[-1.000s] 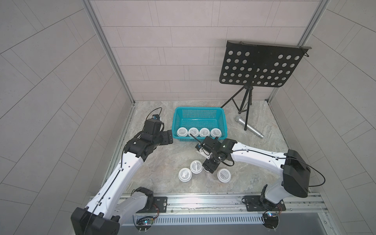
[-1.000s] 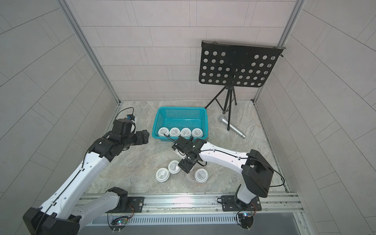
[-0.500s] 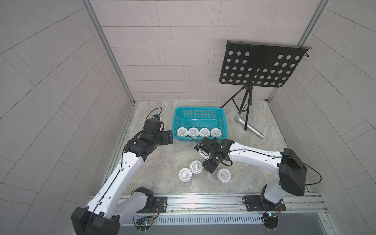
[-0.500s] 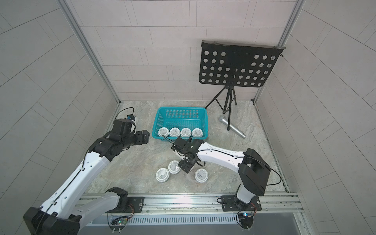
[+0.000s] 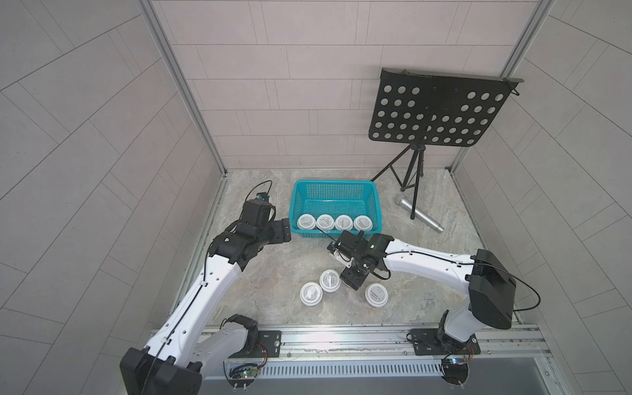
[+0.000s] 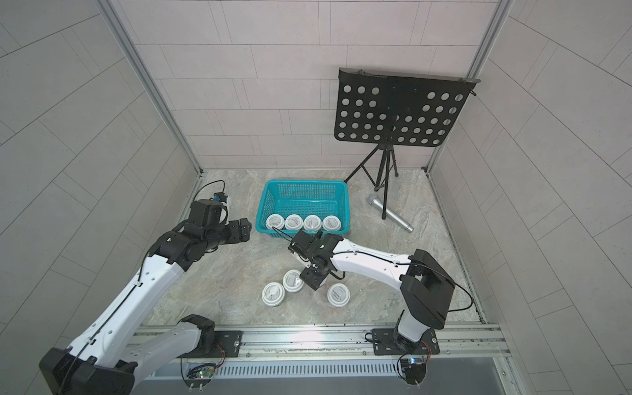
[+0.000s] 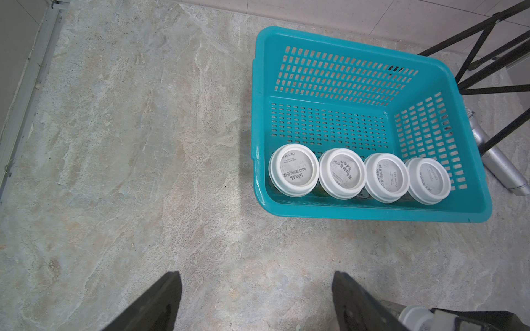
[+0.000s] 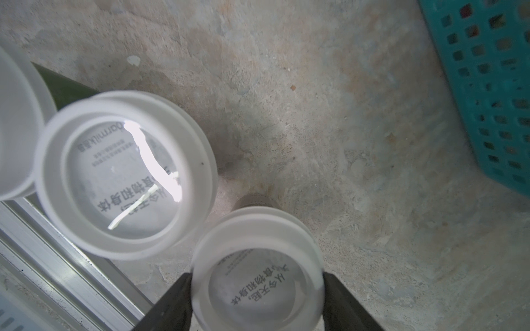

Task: Put the yogurt in the basket
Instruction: Pick up the yogurt from the center of the board, then adjust the basket at the center of the board.

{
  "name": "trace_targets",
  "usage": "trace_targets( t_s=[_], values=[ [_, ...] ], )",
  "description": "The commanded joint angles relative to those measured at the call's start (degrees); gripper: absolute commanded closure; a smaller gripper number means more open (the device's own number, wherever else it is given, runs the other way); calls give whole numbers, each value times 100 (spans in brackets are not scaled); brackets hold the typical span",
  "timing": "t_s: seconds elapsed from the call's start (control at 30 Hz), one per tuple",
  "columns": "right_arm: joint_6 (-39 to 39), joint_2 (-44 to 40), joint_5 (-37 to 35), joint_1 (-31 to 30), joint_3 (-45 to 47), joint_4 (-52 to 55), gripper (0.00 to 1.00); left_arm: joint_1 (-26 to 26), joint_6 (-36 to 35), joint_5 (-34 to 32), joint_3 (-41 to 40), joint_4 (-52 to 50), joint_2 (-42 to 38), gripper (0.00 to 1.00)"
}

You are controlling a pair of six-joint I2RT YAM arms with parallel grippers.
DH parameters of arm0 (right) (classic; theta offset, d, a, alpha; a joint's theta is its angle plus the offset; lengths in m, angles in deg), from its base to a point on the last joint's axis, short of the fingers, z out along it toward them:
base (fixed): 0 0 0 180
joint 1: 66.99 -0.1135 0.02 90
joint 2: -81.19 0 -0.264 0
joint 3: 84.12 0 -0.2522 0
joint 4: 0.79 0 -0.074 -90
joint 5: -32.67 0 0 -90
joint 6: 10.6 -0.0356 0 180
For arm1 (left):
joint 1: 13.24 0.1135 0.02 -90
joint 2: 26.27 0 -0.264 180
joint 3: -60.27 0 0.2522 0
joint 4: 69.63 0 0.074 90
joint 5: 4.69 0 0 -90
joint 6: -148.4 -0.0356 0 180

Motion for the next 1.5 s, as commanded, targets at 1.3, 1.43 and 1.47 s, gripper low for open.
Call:
trace_targets(
  t_s=[1.3, 1.43, 1.47],
  values=[
    [-458, -1516, 1133, 2547, 759, -136, 32, 427, 856, 218, 523, 1611, 2250, 38],
    [-425, -1556, 1140, 2646, 733, -35, 32, 463, 783, 437, 725, 1863, 2771, 44],
    [-415, -1567, 1139, 2669, 730, -9, 32, 459, 790, 464, 739, 1926, 2837, 44]
  ],
)
